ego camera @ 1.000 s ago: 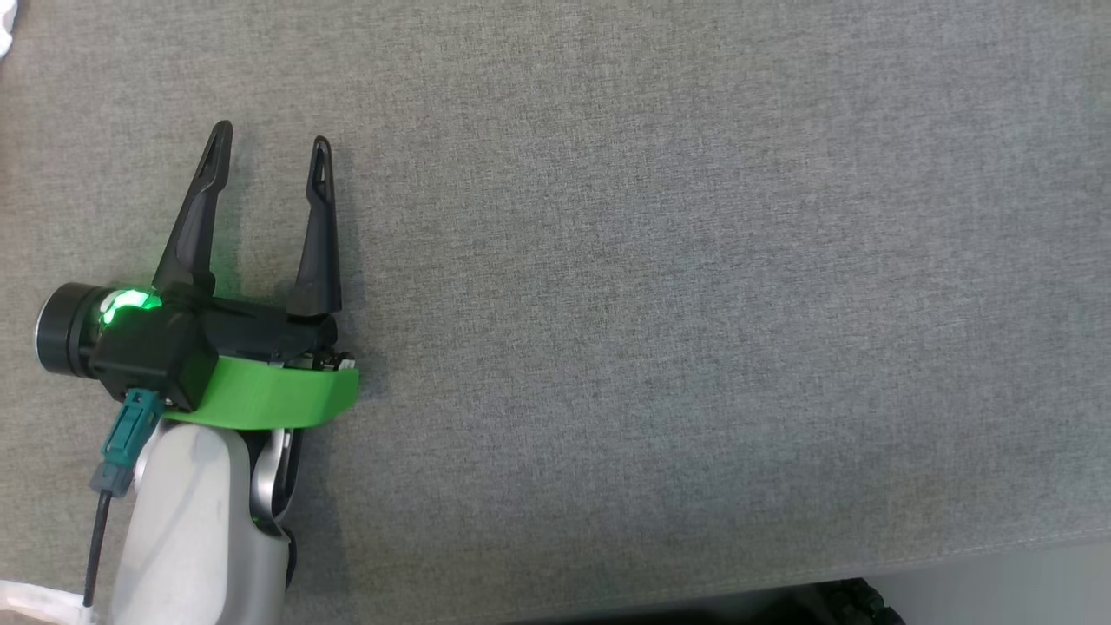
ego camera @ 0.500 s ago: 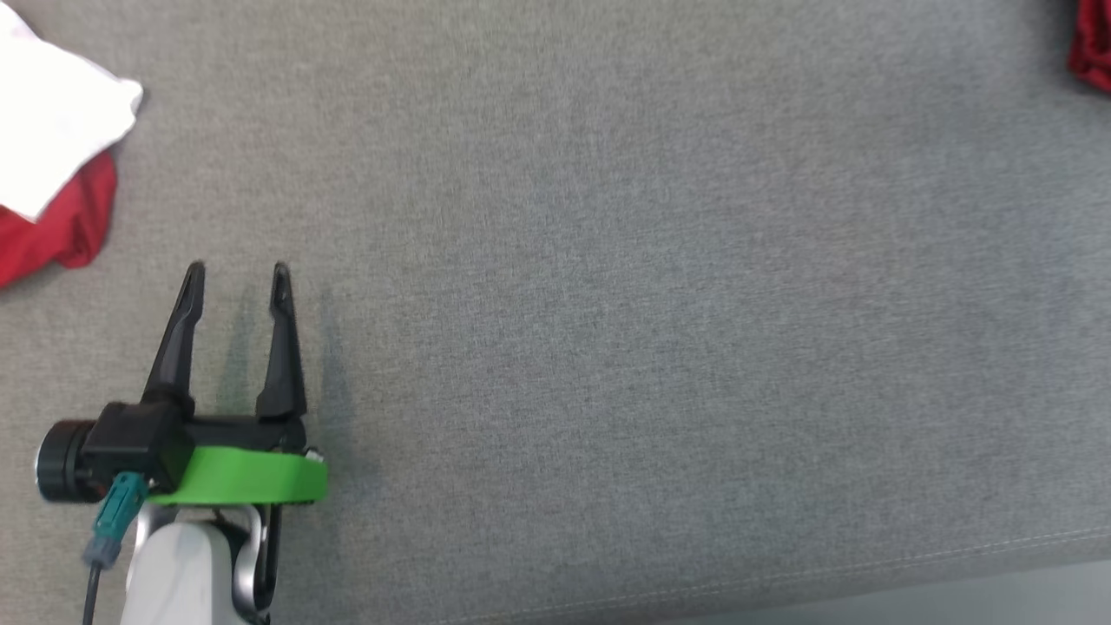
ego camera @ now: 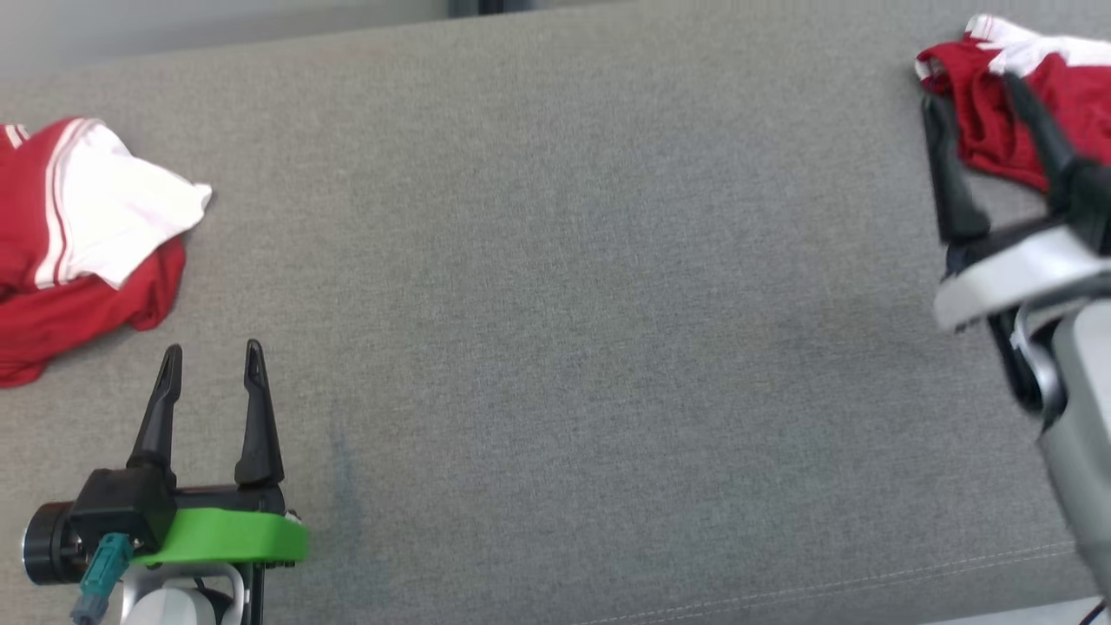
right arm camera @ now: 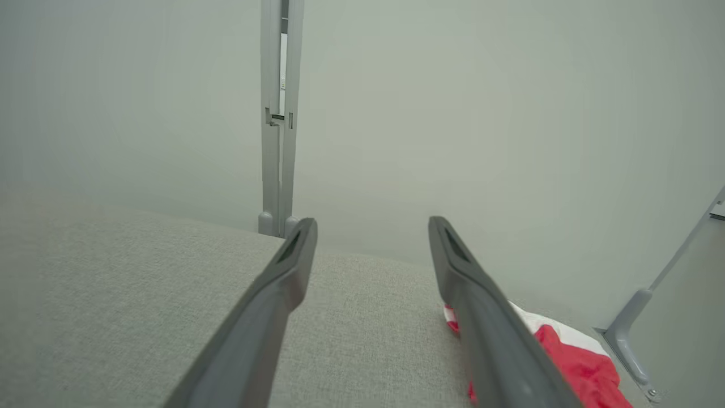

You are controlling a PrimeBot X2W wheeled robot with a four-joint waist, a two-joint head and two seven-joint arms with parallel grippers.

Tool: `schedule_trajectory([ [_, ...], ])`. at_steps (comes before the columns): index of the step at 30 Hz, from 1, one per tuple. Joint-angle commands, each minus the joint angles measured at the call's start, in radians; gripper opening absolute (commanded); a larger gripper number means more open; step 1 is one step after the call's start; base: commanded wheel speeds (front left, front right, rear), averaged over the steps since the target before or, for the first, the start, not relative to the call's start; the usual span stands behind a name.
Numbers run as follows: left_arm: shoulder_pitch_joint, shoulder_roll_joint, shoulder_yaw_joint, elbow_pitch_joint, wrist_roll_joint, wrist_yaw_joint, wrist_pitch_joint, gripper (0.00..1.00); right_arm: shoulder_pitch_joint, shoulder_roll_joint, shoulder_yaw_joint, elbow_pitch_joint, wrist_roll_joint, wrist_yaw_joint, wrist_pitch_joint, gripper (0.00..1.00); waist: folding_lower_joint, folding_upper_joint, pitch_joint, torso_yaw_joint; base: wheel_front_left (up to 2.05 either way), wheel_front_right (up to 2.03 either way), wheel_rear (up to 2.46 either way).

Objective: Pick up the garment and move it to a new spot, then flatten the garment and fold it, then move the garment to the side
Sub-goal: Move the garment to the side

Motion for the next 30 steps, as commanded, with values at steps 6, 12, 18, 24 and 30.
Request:
schedule_trajectory([
  [6, 0.049, -0.002, 0.011, 0.016, -0.010, 0.000, 0.001, 1.00, 0.221, 0.100, -0.084, -0.121, -0.034, -0.001, -0.003, 1.00, 0.0001, 0.0000, -0.107, -0.001, 0.00, 0.00, 0.00],
  [12, 0.070, -0.003, 0.017, 0.034, -0.008, -0.002, 0.001, 1.00, 0.373, 0.166, -0.132, -0.212, -0.058, -0.001, -0.002, 1.00, 0.0001, 0.0000, -0.151, 0.006, 0.00, 0.00, 0.00],
  [18, 0.078, -0.003, 0.011, 0.053, -0.006, -0.005, 0.001, 1.00, 0.482, 0.234, -0.165, -0.262, -0.064, -0.001, 0.003, 1.00, 0.0001, 0.0000, -0.174, 0.023, 0.00, 0.00, 0.00],
  [24, 0.082, -0.003, 0.020, 0.066, -0.008, -0.007, 0.001, 1.00, 0.550, 0.288, -0.194, -0.281, -0.084, -0.001, 0.001, 1.00, 0.0001, 0.0000, -0.191, 0.041, 0.00, 0.00, 0.00],
  [30, 0.094, 0.001, 0.029, 0.071, 0.001, -0.009, 0.001, 1.00, 0.596, 0.318, -0.206, -0.290, -0.096, -0.001, 0.000, 1.00, 0.0001, 0.0000, -0.206, 0.053, 0.00, 0.00, 0.00],
])
